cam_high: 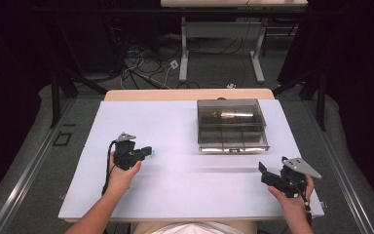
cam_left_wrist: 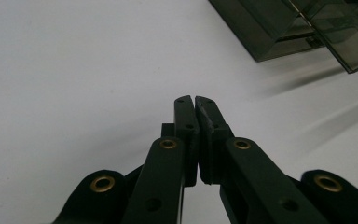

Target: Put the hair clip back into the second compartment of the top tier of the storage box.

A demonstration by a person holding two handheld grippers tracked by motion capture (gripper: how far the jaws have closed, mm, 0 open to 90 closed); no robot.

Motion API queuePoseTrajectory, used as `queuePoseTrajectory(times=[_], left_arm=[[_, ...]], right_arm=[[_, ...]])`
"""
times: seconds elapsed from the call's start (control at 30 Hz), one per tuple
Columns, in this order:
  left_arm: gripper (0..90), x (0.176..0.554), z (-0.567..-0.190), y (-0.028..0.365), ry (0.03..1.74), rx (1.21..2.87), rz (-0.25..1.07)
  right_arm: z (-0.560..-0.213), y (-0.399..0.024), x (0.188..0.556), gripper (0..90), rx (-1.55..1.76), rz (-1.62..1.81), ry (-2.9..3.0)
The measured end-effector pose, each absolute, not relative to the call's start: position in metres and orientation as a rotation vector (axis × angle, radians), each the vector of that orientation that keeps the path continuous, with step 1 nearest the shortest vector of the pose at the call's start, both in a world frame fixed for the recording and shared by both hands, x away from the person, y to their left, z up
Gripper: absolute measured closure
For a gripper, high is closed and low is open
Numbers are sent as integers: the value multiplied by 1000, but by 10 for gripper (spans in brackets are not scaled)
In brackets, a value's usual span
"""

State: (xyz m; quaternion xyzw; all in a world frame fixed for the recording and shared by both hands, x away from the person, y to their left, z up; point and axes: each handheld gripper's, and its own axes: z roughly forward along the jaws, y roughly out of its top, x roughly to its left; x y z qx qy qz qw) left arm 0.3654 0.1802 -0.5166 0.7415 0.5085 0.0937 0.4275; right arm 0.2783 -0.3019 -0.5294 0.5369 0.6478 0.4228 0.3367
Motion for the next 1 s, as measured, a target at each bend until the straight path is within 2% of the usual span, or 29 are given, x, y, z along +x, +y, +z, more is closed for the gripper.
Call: queuePoseTrajectory(times=[1.0], left_arm=[[885,350,-500,157,1162,1861,238]], right_arm=[[-530,-301,278,143,1389,1095,1698]])
